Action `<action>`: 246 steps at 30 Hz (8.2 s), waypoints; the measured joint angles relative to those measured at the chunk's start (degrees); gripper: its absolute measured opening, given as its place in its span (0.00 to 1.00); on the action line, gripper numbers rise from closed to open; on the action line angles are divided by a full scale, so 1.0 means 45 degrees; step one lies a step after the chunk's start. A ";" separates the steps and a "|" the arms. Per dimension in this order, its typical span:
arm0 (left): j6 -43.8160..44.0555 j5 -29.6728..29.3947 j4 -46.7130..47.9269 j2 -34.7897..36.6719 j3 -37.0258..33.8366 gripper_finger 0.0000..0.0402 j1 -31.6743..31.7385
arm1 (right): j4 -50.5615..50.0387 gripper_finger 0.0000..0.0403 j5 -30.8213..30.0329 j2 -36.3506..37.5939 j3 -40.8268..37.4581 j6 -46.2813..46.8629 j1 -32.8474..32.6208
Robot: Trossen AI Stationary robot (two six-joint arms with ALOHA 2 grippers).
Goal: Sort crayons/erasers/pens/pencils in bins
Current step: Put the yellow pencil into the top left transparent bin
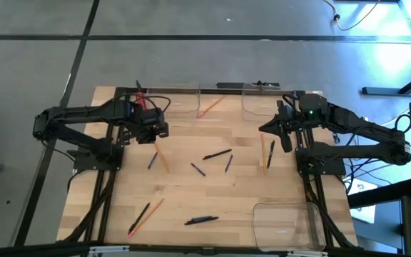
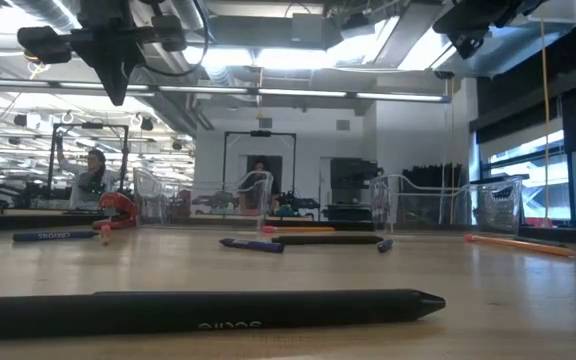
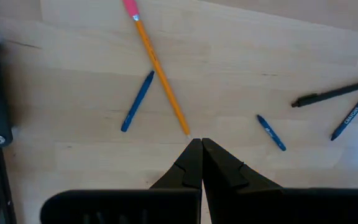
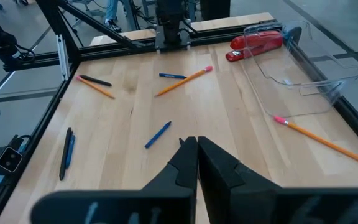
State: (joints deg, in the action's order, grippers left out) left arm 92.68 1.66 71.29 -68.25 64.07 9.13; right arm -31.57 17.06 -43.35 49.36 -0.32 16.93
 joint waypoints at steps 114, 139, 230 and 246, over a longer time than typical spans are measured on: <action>0.2235 -0.1286 -0.7014 -0.2074 -0.6819 0.54 0.3472 | 0.0000 0.04 0.0005 -0.0005 0.0000 0.0005 -0.0005; 0.1621 -0.1435 -0.6889 -0.2069 -0.6833 0.08 0.3457 | 0.0000 0.04 0.0005 -0.0005 0.0000 0.0010 -0.0005; -2.5909 -0.0570 -1.0233 -0.4571 0.1627 0.01 0.7396 | 0.1253 0.04 -0.4051 -0.0010 0.0000 -0.0039 -0.0005; -2.6034 -0.0346 -1.0205 -0.6803 0.1622 0.01 0.7450 | 0.1243 0.04 -0.4046 -0.0010 0.0000 0.0015 -0.0005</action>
State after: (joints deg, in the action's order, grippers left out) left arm -24.47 0.10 25.36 -98.86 71.37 42.65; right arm -25.98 -1.15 -43.40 49.36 -0.25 16.91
